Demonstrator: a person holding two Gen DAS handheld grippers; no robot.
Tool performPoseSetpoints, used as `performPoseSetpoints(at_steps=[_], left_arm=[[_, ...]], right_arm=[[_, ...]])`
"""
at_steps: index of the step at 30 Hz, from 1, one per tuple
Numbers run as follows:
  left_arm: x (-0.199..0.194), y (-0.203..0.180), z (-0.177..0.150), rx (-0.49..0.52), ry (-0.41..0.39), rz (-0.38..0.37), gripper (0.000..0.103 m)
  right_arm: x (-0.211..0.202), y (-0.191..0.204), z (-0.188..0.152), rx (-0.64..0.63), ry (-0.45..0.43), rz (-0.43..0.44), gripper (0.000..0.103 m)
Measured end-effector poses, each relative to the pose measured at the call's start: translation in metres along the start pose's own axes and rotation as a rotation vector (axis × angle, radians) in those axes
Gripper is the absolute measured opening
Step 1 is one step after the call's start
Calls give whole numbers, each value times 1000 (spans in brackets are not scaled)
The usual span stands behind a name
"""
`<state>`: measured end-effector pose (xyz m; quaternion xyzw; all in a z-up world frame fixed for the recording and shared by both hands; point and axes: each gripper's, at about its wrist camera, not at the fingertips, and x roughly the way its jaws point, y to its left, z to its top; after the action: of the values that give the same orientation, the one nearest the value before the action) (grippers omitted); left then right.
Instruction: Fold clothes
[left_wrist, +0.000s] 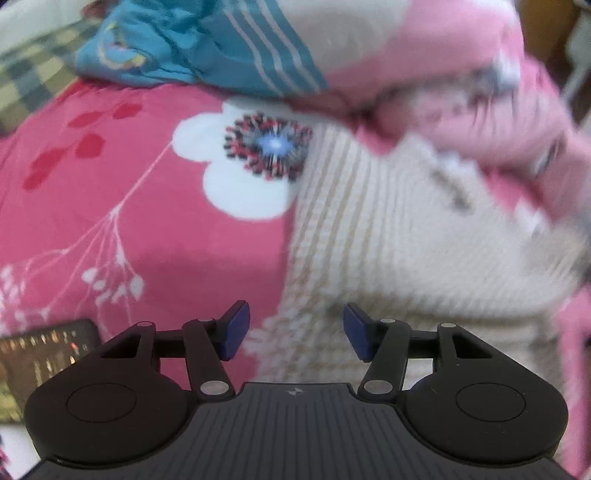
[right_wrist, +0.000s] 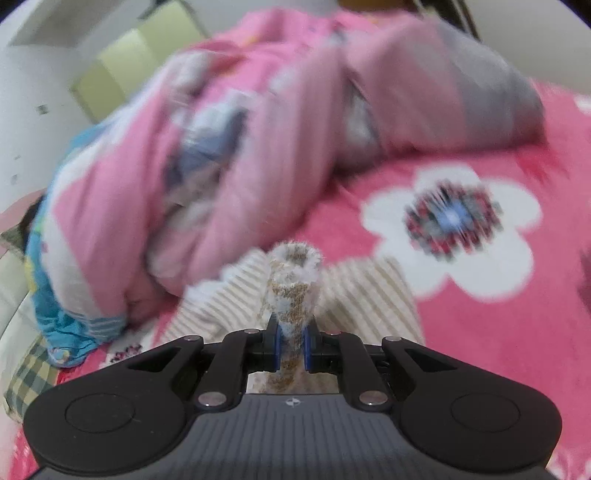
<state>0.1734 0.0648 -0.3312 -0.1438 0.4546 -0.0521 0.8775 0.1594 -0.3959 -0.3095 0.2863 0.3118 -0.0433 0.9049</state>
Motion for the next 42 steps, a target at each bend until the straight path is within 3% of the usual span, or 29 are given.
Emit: performPoseSetpoints(at_steps=[3,7,10,14,17,20,23,27,31,34,36,38,42], left_arm=[[9,-9,17,-19,-38,16,56],[47,-36,32,89,-35,66,56],[72,-41,25,116,25,150,57],[76,-39,11,129,7,161,60],[74,-38,12,124,5,163,61],[67,-40,17,139,-10,180,60],[49,-50,22,182,-93,194,60],[50,-76,28,289,-172,124,60],[81,-104,32,366,-189,58,59],[120,-103,32,342,-159,83,58],[142,-93,33,312,-142,84,61],[146,-87,34,277,-150,68,61],[133,-89,42,262,-127,68,60]], right_arm=[[2,-1,-2,-3,1,5,11],[6,-4,-3,-22,5,3,11],[13,-16,-9,-28,36,-26,11],[21,-33,-18,-35,78,-66,12],[25,-56,-28,61,124,-61,12],[13,-54,-17,49,82,-105,28],[-5,-51,0,27,-2,-187,31],[-12,-16,14,-129,-24,-74,30],[28,39,-4,-400,73,62,27],[77,43,-22,-457,149,40,22],[109,31,-34,-467,196,-22,7],[118,22,-42,-495,160,-6,6],[108,27,-31,-504,185,-5,8]])
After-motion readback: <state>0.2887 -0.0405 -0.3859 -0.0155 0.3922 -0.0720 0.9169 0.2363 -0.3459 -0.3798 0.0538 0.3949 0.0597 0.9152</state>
